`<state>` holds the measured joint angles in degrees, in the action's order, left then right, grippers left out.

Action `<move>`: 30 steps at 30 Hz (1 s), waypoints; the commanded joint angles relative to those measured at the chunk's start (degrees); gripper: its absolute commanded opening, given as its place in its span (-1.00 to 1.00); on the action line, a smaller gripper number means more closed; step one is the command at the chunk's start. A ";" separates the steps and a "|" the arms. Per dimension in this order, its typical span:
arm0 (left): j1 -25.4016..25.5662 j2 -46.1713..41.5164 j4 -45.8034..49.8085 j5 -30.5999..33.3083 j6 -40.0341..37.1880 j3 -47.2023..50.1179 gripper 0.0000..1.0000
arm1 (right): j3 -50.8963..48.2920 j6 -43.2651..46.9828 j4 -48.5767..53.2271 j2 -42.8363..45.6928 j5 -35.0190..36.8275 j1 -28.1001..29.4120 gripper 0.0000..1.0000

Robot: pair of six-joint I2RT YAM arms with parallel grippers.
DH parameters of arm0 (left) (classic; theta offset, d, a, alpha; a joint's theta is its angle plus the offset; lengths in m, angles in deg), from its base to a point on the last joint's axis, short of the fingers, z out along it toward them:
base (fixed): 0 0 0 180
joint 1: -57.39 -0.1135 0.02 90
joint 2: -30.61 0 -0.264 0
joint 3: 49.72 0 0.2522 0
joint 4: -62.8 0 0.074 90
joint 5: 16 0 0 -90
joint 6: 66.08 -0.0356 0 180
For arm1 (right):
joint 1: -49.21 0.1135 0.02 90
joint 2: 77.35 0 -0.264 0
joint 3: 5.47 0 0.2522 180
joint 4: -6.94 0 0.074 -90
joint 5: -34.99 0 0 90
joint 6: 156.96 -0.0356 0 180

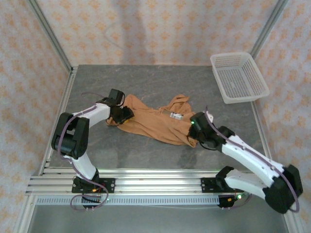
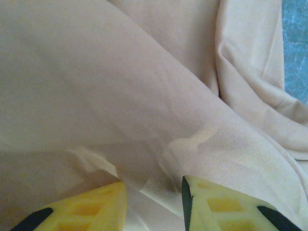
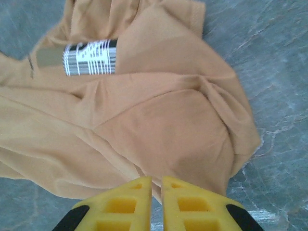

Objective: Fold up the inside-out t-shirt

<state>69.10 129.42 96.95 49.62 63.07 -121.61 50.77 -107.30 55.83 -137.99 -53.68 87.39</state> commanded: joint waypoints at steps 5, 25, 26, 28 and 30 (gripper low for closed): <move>1.06 -1.47 1.59 1.96 0.39 -1.46 -0.28 | 4.44 6.35 3.63 -11.39 -1.24 3.49 -0.84; 1.31 -1.07 2.04 1.79 0.04 -1.99 -0.30 | 12.18 4.26 11.18 -28.13 14.58 0.24 -0.57; 1.32 -1.07 2.03 1.79 0.04 -2.01 -0.30 | 11.60 4.09 10.86 -27.86 13.53 0.32 -0.48; 1.35 -1.07 2.03 1.79 -0.02 -1.99 -0.30 | 9.71 3.13 9.81 -26.82 11.18 0.82 -0.43; 1.38 -0.98 2.03 1.79 0.03 -2.08 -0.30 | 7.68 2.20 8.55 -25.26 9.28 1.36 -0.35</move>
<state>70.17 129.42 96.99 50.08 63.07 -122.42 60.95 -103.32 64.38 -165.58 -42.23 87.95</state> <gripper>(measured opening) 0.351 0.313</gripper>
